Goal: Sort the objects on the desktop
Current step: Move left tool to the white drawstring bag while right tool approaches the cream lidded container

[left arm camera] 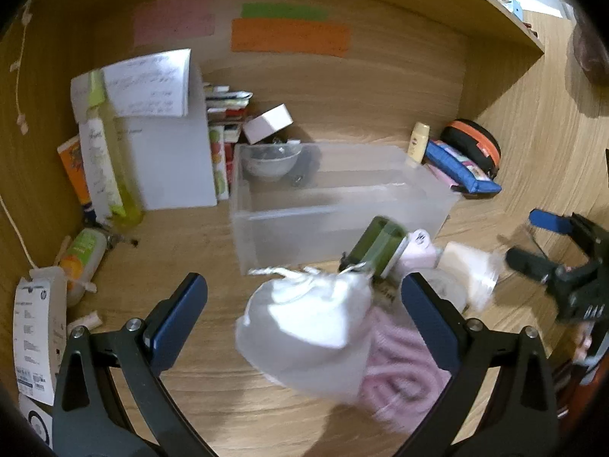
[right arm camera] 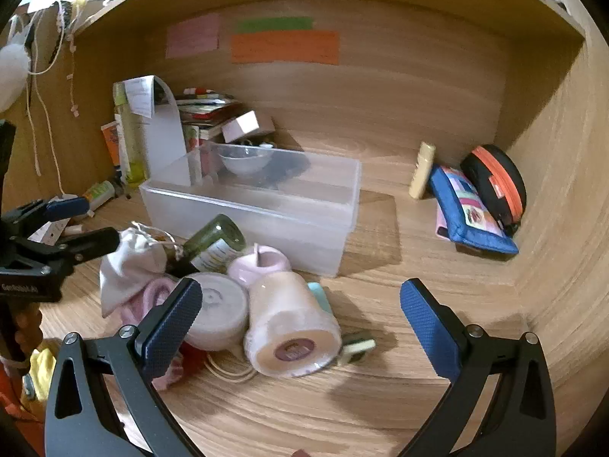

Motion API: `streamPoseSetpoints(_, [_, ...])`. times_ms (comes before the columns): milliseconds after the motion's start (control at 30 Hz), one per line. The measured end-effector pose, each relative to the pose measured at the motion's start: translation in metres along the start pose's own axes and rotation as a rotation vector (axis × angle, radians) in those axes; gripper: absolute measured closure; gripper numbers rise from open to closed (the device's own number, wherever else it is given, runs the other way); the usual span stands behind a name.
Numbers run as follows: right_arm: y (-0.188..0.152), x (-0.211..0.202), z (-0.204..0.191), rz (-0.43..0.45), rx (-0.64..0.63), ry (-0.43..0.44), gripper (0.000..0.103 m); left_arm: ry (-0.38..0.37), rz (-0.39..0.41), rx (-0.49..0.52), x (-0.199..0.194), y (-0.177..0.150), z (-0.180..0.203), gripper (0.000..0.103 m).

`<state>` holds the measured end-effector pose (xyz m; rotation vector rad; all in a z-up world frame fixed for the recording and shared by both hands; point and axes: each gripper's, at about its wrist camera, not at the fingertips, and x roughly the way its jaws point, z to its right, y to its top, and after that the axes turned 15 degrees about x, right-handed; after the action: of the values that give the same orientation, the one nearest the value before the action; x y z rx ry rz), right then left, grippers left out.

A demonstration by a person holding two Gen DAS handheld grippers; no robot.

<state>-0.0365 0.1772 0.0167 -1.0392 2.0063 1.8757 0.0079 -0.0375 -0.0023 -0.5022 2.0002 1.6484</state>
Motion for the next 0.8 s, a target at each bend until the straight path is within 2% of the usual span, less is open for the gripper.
streamPoseSetpoints(133, [-0.002,-0.001,0.014,-0.024,0.016,0.006,0.000,0.001,-0.087,-0.003,0.008,-0.013,-0.011,0.000])
streamPoseSetpoints(233, [-0.004,0.002,0.021,-0.050,0.022,0.010,0.000,-0.065,-0.168,-0.025,0.018,-0.019,-0.017,0.000])
streamPoseSetpoints(300, [-0.007,0.006,0.026,-0.076,0.029,0.012,0.000,-0.127,-0.174,-0.036,0.022,-0.021,-0.017,0.000])
streamPoseSetpoints(400, [-0.010,0.014,0.033,-0.110,0.039,0.011,0.000,-0.181,-0.172,-0.049,0.028,-0.019,-0.014,0.000])
streamPoseSetpoints(567, [-0.006,0.026,0.033,-0.164,0.051,0.097,0.000,-0.229,-0.224,-0.050,0.052,-0.013,-0.003,0.000])
streamPoseSetpoints(667, [-0.007,0.036,0.026,-0.191,0.023,0.120,0.000,-0.220,-0.261,-0.062,0.065,-0.012,-0.002,0.000])
streamPoseSetpoints(800, [-0.014,0.054,0.022,-0.238,-0.006,0.100,0.007,-0.213,-0.255,-0.091,0.069,-0.011,-0.004,0.000])
